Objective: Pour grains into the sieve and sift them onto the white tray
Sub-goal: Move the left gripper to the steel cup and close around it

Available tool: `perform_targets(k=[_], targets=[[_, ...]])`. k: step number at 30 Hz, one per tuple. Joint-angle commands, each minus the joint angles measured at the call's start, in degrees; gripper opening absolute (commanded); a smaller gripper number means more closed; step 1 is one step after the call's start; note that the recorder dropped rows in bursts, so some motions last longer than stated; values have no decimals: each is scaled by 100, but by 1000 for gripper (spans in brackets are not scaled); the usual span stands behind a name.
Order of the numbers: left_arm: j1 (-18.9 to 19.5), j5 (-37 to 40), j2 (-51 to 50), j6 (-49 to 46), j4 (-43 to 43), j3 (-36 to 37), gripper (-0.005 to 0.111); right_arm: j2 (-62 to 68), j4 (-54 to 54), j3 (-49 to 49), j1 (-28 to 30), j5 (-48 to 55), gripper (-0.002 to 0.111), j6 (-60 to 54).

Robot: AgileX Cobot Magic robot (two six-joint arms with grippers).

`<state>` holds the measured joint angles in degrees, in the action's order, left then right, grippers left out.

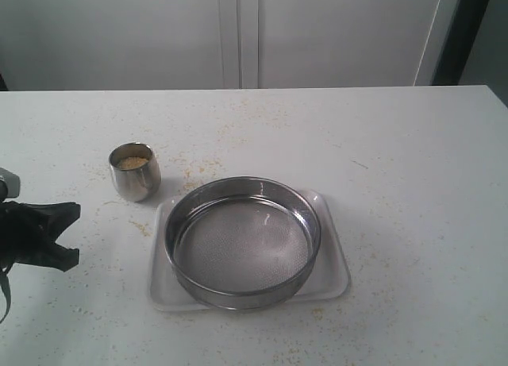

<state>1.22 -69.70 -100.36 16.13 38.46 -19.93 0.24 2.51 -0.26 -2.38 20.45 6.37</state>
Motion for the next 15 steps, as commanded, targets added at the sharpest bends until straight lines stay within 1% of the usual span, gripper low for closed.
perform_targets(k=[1, 3, 5, 8, 11, 15], targets=[[4, -26, -26, 52, 226, -142, 11, -24, 29, 26, 19, -78, 0, -4], [-11, -26, -26, 52, 428, -247, 25, -24, 29, 26, 19, -78, 0, -4], [-91, -26, -61, 62, 450, -352, 45, -24, 29, 26, 19, -78, 0, -4], [-191, -26, -190, 119, 450, -512, 69, -24, 29, 26, 19, -78, 0, -4], [-191, -26, -353, 376, 450, -670, 83, -24, 29, 26, 19, -78, 0, -4], [-191, -26, -500, 413, 450, -826, 92, -24, 29, 26, 19, -78, 0, -4]])
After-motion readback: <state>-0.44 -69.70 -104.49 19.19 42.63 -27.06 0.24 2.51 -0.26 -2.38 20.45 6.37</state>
